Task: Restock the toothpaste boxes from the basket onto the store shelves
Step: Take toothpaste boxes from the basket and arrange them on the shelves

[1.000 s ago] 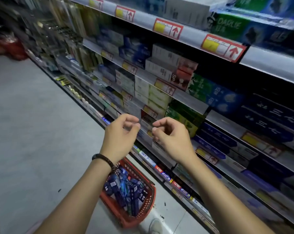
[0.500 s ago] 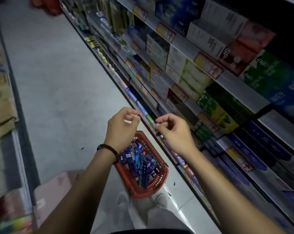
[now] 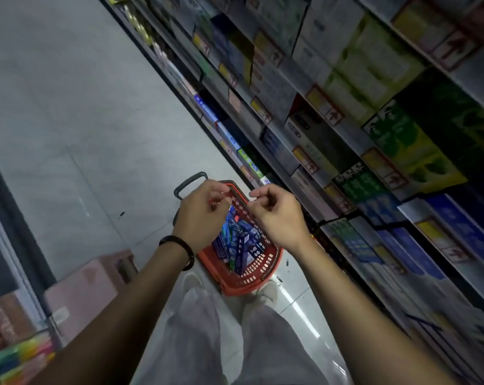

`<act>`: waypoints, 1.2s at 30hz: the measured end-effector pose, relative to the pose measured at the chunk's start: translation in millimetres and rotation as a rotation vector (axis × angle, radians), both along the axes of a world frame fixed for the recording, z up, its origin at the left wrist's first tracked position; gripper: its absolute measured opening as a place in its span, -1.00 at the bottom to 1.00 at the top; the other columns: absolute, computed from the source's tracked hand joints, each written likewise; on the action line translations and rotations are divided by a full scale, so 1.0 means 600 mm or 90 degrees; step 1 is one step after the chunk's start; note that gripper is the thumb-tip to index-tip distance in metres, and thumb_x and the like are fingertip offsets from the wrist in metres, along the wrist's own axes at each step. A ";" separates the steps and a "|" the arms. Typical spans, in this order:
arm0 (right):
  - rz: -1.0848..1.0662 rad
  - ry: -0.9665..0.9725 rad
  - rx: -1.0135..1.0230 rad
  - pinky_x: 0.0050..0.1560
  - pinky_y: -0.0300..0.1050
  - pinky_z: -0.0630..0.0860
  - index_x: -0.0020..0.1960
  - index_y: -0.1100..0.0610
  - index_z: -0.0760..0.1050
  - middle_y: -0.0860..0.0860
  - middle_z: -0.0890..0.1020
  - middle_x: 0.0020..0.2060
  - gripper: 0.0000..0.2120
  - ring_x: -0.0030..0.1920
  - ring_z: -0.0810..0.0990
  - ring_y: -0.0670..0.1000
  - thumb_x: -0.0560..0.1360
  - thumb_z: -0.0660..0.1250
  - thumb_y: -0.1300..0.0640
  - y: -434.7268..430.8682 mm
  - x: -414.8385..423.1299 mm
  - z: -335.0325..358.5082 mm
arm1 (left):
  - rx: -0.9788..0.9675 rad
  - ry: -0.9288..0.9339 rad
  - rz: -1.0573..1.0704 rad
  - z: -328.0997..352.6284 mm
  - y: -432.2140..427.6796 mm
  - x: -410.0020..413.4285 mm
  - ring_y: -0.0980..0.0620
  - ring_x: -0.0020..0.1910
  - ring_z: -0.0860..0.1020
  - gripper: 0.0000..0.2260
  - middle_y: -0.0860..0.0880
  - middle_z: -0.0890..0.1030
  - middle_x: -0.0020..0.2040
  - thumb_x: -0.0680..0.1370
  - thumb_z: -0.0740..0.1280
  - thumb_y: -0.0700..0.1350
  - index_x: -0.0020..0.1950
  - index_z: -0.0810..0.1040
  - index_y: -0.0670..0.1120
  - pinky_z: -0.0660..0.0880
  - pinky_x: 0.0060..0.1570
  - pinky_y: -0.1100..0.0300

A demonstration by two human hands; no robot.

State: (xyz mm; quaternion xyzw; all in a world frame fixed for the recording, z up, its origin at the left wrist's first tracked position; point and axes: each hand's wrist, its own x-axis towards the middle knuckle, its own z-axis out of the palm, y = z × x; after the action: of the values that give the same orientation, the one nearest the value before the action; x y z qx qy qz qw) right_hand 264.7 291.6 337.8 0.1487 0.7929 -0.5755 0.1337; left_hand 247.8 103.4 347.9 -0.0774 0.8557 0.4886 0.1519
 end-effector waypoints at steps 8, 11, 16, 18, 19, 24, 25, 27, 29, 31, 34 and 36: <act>0.009 -0.082 0.050 -0.10 -0.08 0.64 0.03 -0.03 0.63 -0.01 0.70 -0.15 -0.89 -0.20 0.69 0.01 0.56 0.50 0.14 0.003 0.023 -0.222 | 0.028 -0.072 0.052 -0.171 -0.037 0.031 0.13 0.04 0.66 -0.88 0.14 0.67 0.07 0.63 0.42 -0.10 0.14 0.58 0.09 0.63 0.06 0.12; 0.006 -0.114 0.053 -0.07 -0.03 0.66 0.04 -0.05 0.63 -0.04 0.69 -0.13 -0.89 -0.21 0.68 -0.05 0.58 0.50 0.12 0.004 0.039 -0.305 | 0.010 -0.092 0.054 -0.251 -0.041 0.047 0.16 0.05 0.63 -0.85 0.18 0.64 0.09 0.65 0.40 -0.10 0.20 0.57 0.08 0.55 -0.01 0.30; 0.050 -0.149 0.106 -0.05 0.06 0.71 0.10 -0.12 0.61 -0.12 0.69 -0.04 -0.82 -0.20 0.71 -0.08 0.58 0.52 0.11 0.009 0.051 -0.430 | 0.005 -0.121 0.026 -0.376 -0.032 0.063 0.16 0.08 0.62 -0.81 0.12 0.63 0.12 0.65 0.40 -0.12 0.26 0.54 0.02 0.60 0.09 0.19; 0.055 -0.163 0.113 -0.05 0.08 0.72 0.12 -0.12 0.60 -0.13 0.68 0.00 -0.80 -0.19 0.73 -0.06 0.58 0.52 0.10 0.008 0.051 -0.482 | -0.005 -0.117 0.021 -0.431 -0.031 0.063 0.15 0.09 0.61 -0.80 0.10 0.63 0.14 0.65 0.40 -0.12 0.27 0.53 0.02 0.59 0.09 0.20; 0.049 -0.167 0.119 -0.05 0.08 0.73 0.13 -0.11 0.60 -0.14 0.68 0.02 -0.80 -0.19 0.73 -0.05 0.57 0.52 0.10 0.009 0.050 -0.509 | -0.005 -0.114 0.020 -0.458 -0.029 0.061 0.16 0.09 0.61 -0.79 0.09 0.62 0.15 0.66 0.40 -0.12 0.27 0.52 0.02 0.58 0.08 0.23; 0.069 -0.189 0.164 -0.33 -0.32 0.54 0.22 -0.06 0.58 -0.09 0.73 -0.01 -0.72 -0.26 0.72 -0.05 0.57 0.52 0.15 -0.002 0.037 -0.629 | -0.007 -0.094 0.023 -0.578 -0.020 0.050 0.22 0.07 0.59 -0.77 0.11 0.59 0.18 0.66 0.39 -0.09 0.30 0.49 0.03 0.53 0.04 0.31; 0.073 -0.194 0.164 -0.34 -0.23 0.58 0.23 -0.06 0.57 -0.04 0.74 -0.08 -0.71 -0.30 0.72 -0.02 0.57 0.51 0.16 -0.005 0.033 -0.651 | 0.000 -0.098 0.025 -0.600 -0.017 0.046 0.24 0.07 0.58 -0.77 0.12 0.58 0.20 0.67 0.39 -0.09 0.31 0.49 0.03 0.51 0.01 0.34; 0.078 -0.202 0.170 -0.29 -0.05 0.67 0.25 -0.07 0.55 0.03 0.74 -0.17 -0.68 -0.30 0.73 0.01 0.56 0.52 0.17 -0.013 0.022 -0.687 | 0.007 -0.110 0.020 -0.637 -0.012 0.039 0.25 0.06 0.57 -0.75 0.11 0.56 0.24 0.67 0.38 -0.09 0.33 0.48 0.03 0.50 -0.06 0.37; 0.086 -0.211 0.168 -0.22 0.02 0.72 0.26 -0.06 0.54 0.04 0.75 -0.11 -0.66 -0.21 0.76 0.02 0.55 0.53 0.17 -0.018 0.010 -0.726 | 0.011 -0.122 0.011 -0.672 -0.008 0.035 0.20 0.07 0.59 -0.74 0.09 0.55 0.27 0.67 0.37 -0.09 0.36 0.47 0.04 0.52 -0.07 0.35; 0.109 -0.222 0.168 -0.10 0.07 0.75 0.28 -0.04 0.53 0.02 0.72 0.08 -0.63 -0.04 0.76 0.06 0.54 0.54 0.16 -0.021 -0.003 -0.762 | 0.013 -0.129 0.000 -0.704 -0.006 0.030 0.15 0.12 0.60 -0.71 0.08 0.55 0.29 0.67 0.37 -0.09 0.38 0.46 0.04 0.57 0.01 0.29; 0.159 -0.240 0.219 -0.01 0.03 0.75 0.38 0.01 0.51 -0.01 0.65 0.24 -0.55 0.12 0.71 0.05 0.54 0.54 0.18 -0.019 -0.017 -0.808 | -0.005 -0.137 -0.024 -0.744 -0.008 0.025 0.13 0.14 0.59 -0.71 0.09 0.53 0.30 0.68 0.36 -0.09 0.39 0.45 0.06 0.59 0.10 0.19; 0.173 -0.255 0.249 -0.02 -0.03 0.74 0.40 0.02 0.49 0.02 0.64 0.24 -0.55 0.12 0.70 0.04 0.56 0.52 0.20 -0.017 -0.021 -0.832 | -0.014 -0.137 -0.035 -0.766 -0.011 0.023 0.12 0.12 0.59 -0.71 0.09 0.53 0.29 0.68 0.36 -0.07 0.38 0.44 0.07 0.59 0.10 0.17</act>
State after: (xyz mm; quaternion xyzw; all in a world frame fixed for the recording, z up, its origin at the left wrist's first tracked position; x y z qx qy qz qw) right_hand 252.3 281.2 -161.7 0.1742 0.8594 -0.3479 0.3318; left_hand 261.4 97.0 -111.6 -0.1077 0.8417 0.4636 0.2550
